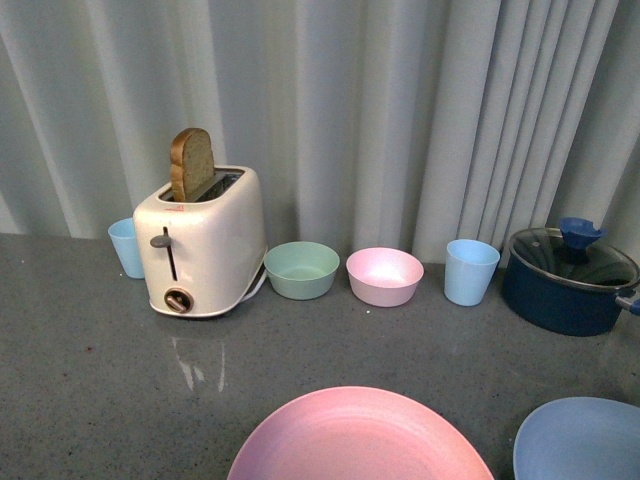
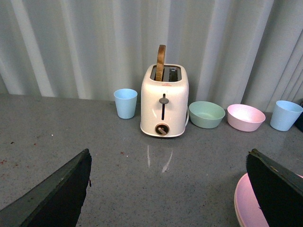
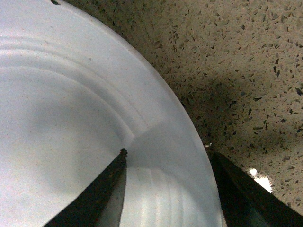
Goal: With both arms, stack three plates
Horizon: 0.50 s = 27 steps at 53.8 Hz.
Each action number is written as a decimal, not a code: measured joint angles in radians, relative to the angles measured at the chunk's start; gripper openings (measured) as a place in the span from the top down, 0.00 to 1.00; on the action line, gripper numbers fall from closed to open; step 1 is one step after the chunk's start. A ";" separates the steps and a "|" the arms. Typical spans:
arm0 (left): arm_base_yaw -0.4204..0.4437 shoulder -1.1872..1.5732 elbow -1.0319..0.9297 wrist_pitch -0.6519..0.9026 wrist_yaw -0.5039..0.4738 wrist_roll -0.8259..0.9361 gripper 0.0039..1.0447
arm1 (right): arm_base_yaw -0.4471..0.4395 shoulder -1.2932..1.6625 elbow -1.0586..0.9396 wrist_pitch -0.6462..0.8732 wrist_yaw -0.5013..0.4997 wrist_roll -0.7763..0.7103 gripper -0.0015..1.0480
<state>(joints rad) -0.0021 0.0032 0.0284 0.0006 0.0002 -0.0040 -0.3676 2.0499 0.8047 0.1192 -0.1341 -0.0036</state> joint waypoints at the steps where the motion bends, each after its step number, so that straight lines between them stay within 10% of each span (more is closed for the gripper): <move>1: 0.000 0.000 0.000 0.000 0.000 0.000 0.06 | -0.004 -0.002 -0.001 0.000 -0.002 0.000 0.68; 12: 0.000 0.000 0.000 0.000 0.000 0.000 0.06 | -0.072 -0.075 -0.027 -0.019 -0.089 0.004 0.97; 27: 0.000 0.000 0.000 0.000 0.000 0.000 0.06 | -0.143 -0.219 -0.091 -0.047 -0.152 -0.012 0.97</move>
<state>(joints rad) -0.0021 0.0032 0.0284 0.0006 0.0002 -0.0040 -0.5102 1.8313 0.7139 0.0719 -0.2863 -0.0158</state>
